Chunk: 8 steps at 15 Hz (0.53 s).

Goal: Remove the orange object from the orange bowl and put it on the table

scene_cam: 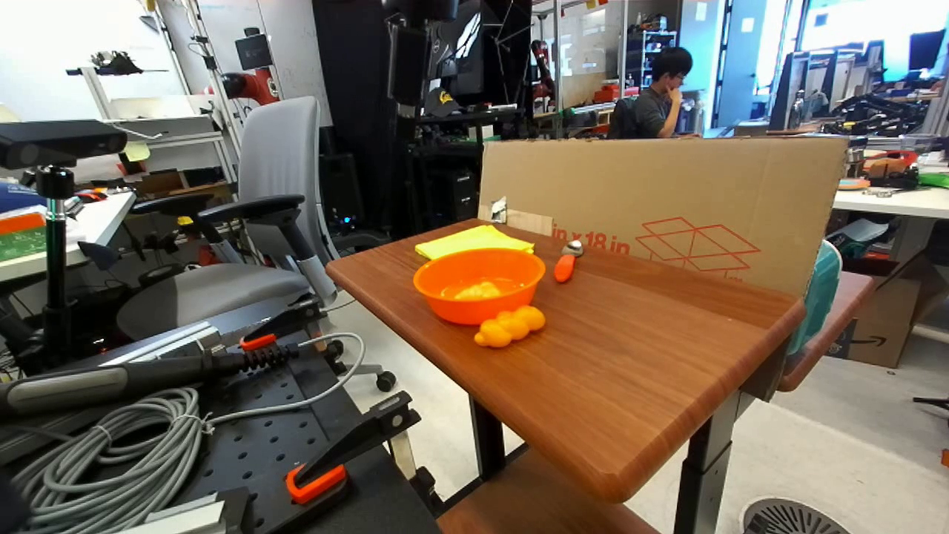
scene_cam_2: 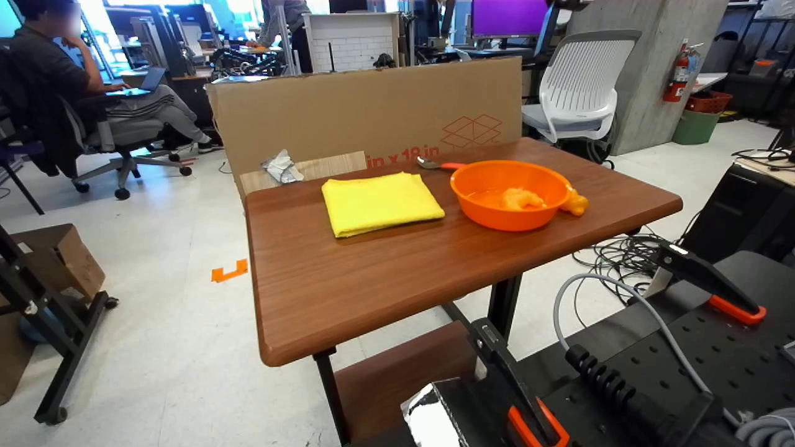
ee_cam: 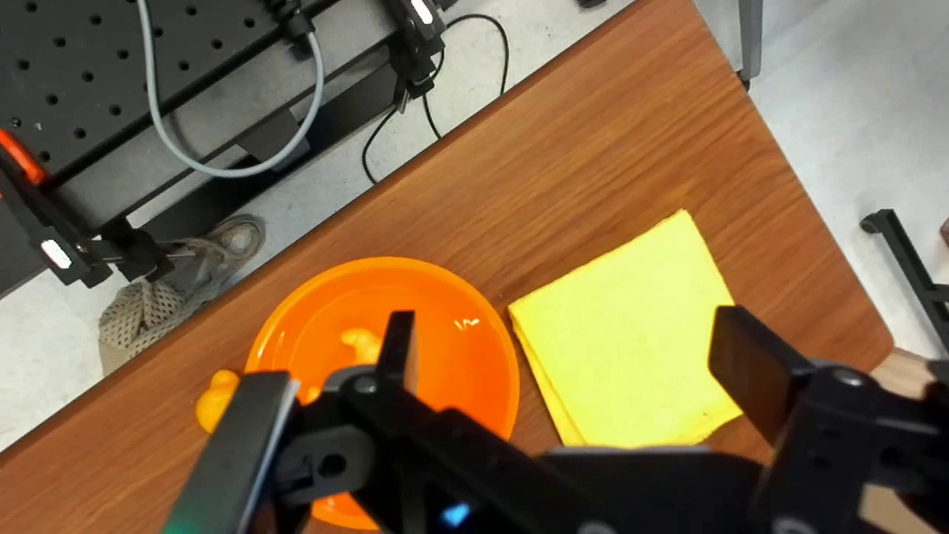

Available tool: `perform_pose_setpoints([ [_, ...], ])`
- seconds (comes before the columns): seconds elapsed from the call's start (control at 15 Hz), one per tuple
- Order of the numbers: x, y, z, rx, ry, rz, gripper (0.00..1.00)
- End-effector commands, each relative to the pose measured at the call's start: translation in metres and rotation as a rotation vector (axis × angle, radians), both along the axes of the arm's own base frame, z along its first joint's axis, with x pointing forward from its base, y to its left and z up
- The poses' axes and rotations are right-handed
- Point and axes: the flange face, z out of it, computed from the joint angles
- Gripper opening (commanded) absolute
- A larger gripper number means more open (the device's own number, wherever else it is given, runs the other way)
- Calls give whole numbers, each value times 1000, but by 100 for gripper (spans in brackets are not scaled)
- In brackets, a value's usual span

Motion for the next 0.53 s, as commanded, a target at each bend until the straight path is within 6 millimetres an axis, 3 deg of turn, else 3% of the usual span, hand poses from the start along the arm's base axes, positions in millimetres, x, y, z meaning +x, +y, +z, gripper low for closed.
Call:
perform_pose_setpoints([
  [0.0,22,-13,-26,-25,-1,-26,100],
  [0.47,36,-25,-81,-95,2,-77,100],
])
